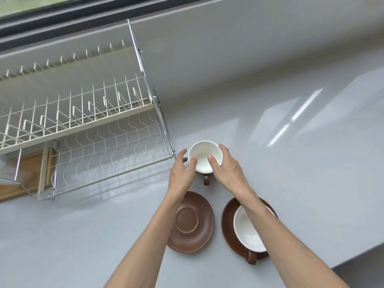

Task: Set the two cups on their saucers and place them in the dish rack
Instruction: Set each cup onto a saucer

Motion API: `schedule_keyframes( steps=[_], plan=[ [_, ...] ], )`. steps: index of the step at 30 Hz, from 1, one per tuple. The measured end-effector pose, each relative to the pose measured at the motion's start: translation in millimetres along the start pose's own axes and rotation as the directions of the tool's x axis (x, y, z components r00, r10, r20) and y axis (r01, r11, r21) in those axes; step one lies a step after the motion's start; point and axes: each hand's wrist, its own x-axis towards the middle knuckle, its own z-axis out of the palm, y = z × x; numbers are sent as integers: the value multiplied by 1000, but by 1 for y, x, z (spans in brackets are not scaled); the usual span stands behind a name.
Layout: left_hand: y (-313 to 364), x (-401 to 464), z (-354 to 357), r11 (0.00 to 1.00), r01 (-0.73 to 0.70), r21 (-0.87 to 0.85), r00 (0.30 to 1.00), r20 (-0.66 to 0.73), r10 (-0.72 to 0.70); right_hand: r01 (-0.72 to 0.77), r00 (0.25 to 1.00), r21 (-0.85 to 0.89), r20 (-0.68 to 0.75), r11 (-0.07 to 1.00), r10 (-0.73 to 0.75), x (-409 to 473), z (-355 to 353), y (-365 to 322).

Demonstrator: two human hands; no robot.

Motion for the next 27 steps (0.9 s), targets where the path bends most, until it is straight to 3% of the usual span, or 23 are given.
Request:
schedule_keyframes(
  steps=[5, 27],
  plan=[
    [0, 3, 2, 965, 133, -226, 989, 87, -116, -91, 996, 98, 0, 991, 91, 5, 0, 2],
    [4, -62, -37, 978, 18, -208, 996, 88, 1, -43, 995, 227, -76, 973, 62, -67, 4, -12]
  ],
)
